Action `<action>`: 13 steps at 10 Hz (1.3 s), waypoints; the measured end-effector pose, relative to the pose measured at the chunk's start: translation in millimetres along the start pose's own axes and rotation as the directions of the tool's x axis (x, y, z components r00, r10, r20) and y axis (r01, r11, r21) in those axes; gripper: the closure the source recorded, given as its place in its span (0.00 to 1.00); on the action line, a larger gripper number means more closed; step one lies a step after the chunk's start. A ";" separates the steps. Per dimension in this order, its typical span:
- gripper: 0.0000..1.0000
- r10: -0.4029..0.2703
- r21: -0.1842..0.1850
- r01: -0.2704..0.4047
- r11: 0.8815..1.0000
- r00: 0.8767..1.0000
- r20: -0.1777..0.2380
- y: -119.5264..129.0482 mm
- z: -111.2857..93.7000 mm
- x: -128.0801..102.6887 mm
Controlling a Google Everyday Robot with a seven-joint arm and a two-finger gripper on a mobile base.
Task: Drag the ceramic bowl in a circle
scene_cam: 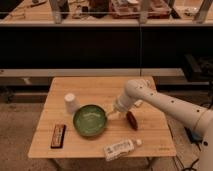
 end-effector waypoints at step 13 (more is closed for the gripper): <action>0.42 -0.051 0.010 0.050 0.999 0.998 0.043 -32.3 34.9 8.9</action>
